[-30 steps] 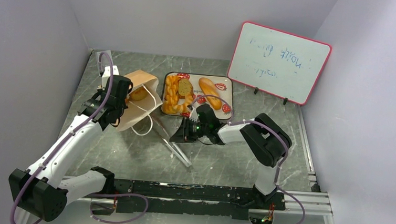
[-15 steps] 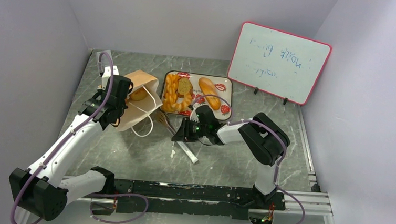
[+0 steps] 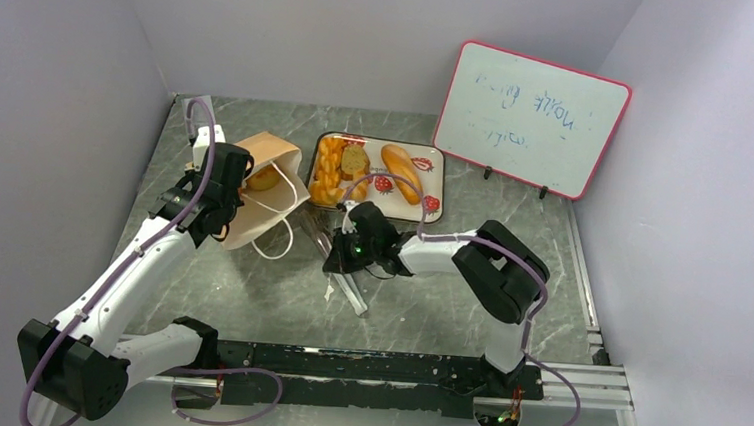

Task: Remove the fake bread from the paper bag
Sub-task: Take out the fake bread from the paper bag.

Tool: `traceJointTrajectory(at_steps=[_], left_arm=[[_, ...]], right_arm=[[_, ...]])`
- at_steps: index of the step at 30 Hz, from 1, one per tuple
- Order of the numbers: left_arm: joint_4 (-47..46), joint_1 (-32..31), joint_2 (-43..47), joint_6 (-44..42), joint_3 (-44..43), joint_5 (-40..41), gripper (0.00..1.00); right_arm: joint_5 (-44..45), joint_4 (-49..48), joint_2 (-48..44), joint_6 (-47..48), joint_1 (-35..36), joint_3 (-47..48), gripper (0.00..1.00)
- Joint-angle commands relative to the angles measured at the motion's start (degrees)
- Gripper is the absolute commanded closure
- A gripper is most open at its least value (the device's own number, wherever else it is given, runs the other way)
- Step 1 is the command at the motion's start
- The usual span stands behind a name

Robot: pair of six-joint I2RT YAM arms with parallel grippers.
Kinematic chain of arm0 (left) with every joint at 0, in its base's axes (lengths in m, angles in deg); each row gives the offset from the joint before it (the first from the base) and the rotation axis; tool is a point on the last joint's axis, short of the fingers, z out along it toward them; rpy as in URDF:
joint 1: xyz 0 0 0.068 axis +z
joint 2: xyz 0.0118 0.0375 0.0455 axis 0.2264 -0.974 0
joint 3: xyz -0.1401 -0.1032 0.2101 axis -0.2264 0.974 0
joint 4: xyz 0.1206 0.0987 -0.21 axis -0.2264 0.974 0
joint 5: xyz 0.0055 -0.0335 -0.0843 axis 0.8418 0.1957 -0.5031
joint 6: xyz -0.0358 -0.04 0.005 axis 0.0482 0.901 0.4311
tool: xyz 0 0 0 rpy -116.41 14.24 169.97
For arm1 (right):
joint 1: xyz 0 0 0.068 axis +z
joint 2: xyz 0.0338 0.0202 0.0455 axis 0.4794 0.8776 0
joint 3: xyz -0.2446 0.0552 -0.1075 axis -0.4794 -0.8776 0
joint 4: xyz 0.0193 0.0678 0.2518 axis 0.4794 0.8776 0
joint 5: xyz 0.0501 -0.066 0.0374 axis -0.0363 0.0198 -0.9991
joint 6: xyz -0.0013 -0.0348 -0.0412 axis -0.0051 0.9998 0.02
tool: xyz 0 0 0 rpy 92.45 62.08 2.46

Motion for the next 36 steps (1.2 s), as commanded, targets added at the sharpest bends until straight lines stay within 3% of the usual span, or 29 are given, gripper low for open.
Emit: traceJointTrajectory(at_steps=[1, 6, 20, 29, 36], left_arm=[[0.2, 0.4, 1.1, 1.6, -0.9, 1.0, 0.93], [0.2, 0.4, 1.9, 2.0, -0.7, 0.9, 0.93], [0.5, 0.4, 3.2, 1.8, -1.2, 0.5, 0.93], [0.5, 0.4, 3.8, 1.3, -1.0, 0.6, 0.93], [0.2, 0.4, 3.6, 1.2, -1.1, 0.4, 0.93]], right_arm=[[9.9, 10.8, -0.3, 4.1, 3.5, 0.9, 1.00], [16.0, 14.6, 0.1, 7.0, 7.8, 3.0, 1.00], [20.0, 17.1, 1.1, 6.9, 14.0, 5.0, 1.00], [27.8, 19.6, 0.6, 9.2, 17.2, 7.8, 0.60], [34.3, 23.1, -1.9, 10.0, 19.6, 9.8, 0.48]])
